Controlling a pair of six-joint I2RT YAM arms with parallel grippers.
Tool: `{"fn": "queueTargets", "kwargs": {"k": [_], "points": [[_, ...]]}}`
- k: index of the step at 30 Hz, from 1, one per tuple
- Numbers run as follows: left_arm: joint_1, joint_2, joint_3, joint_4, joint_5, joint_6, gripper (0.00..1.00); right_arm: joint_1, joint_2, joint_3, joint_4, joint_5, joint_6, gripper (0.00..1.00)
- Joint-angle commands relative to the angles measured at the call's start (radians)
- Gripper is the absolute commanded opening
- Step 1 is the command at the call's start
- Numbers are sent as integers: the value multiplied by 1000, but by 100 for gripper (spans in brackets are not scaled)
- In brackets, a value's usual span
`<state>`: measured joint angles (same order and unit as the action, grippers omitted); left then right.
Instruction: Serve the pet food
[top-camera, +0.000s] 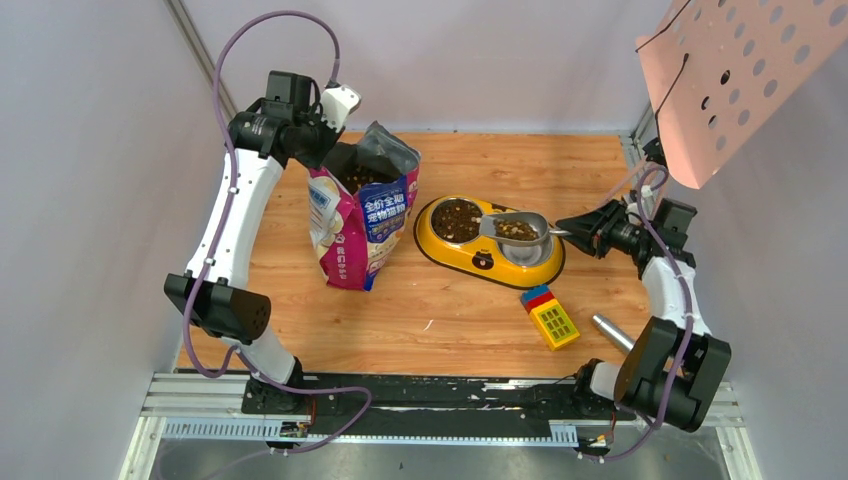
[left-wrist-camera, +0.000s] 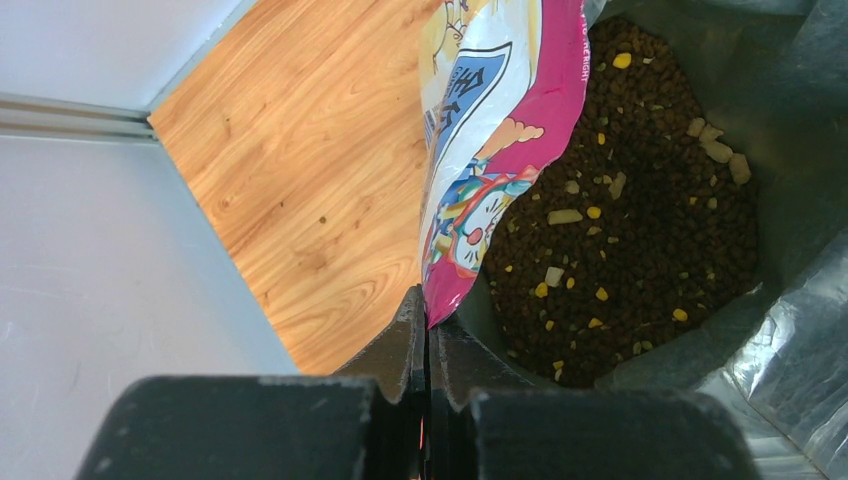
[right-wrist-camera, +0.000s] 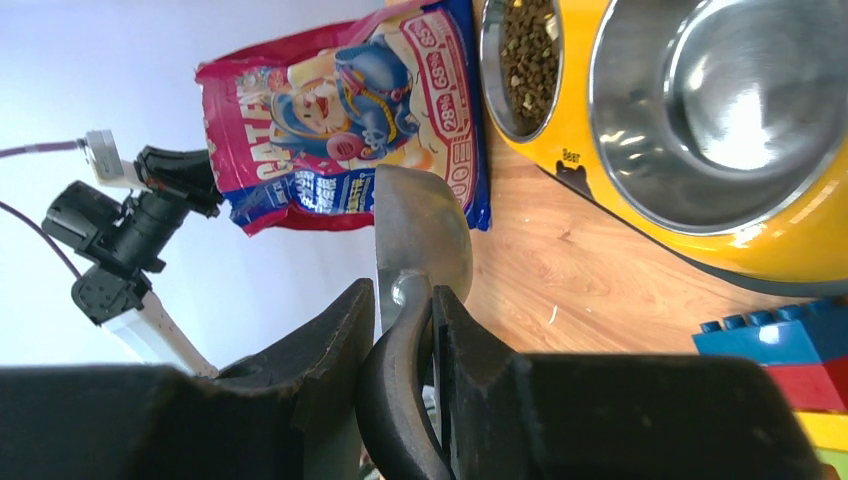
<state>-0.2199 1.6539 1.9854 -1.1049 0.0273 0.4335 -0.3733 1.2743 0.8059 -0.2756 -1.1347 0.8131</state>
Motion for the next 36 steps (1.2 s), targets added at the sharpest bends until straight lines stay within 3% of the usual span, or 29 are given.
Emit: {"fn": "queueTargets", "kwargs": {"k": [1, 13, 20, 36], "points": [[8, -22, 84, 111, 22, 28, 0, -76, -81, -38, 43, -3, -12, 0], [8, -25, 63, 122, 24, 21, 0, -145, -105, 25, -211, 257, -406, 0], [8, -30, 50, 127, 28, 13, 0, -131, -128, 48, -221, 408, -467, 0], [8, -29, 48, 126, 41, -11, 0, 80, -197, 95, -234, 755, -610, 0]]}}
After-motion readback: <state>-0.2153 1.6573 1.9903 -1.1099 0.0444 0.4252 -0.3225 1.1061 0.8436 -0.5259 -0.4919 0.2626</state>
